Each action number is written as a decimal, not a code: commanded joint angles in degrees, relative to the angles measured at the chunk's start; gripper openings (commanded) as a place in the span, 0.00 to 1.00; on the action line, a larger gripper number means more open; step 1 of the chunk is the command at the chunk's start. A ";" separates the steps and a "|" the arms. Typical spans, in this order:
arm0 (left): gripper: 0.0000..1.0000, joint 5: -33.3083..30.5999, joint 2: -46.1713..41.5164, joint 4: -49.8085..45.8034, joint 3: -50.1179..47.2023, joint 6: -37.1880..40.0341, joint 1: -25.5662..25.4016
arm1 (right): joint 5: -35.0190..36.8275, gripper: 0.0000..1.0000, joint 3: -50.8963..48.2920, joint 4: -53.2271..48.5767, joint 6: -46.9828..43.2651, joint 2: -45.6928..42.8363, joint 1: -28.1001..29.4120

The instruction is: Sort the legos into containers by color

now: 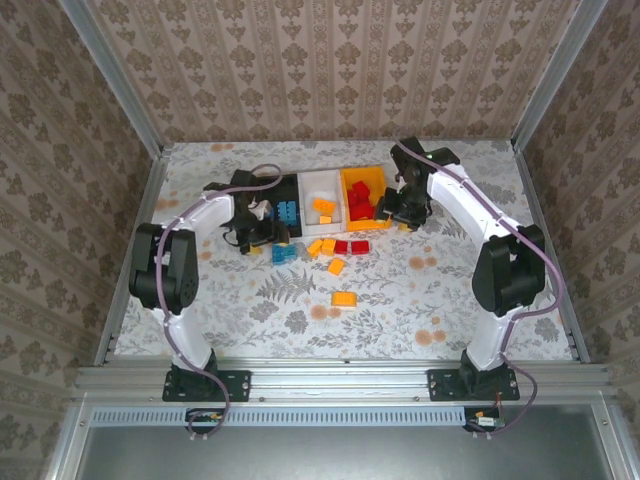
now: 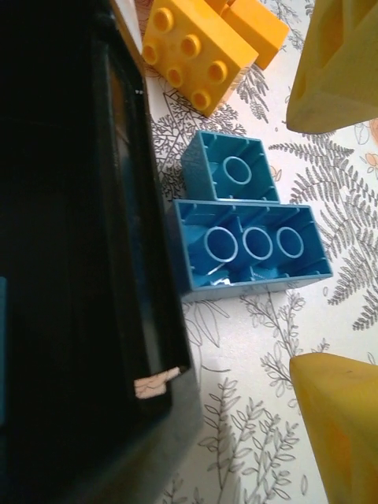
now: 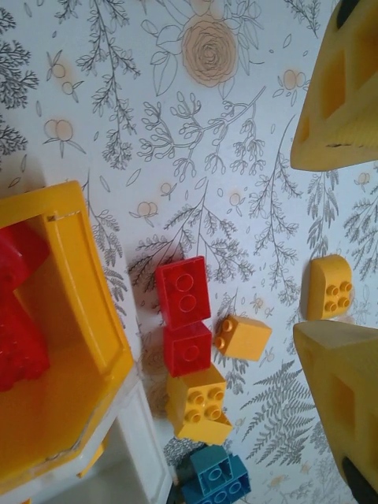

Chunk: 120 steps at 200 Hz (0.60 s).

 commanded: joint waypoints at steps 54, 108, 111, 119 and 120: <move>0.65 -2.71 3.62 -0.82 1.60 -0.31 -0.80 | -0.33 0.54 -1.37 1.51 0.50 -2.56 0.33; 0.58 -4.33 4.65 -2.03 -0.24 1.32 -1.09 | -1.04 0.54 0.31 1.57 0.14 -0.66 0.34; 0.58 -4.46 4.64 -2.07 -0.41 1.42 -1.14 | -1.11 0.54 0.39 1.63 0.14 -0.60 0.36; 0.56 -4.72 4.40 -2.36 -0.91 1.74 -1.15 | -1.28 0.54 0.49 1.80 0.23 -0.46 0.38; 0.56 -4.75 4.39 -2.38 -0.99 1.81 -1.15 | -1.29 0.54 0.49 1.85 0.28 -0.45 0.34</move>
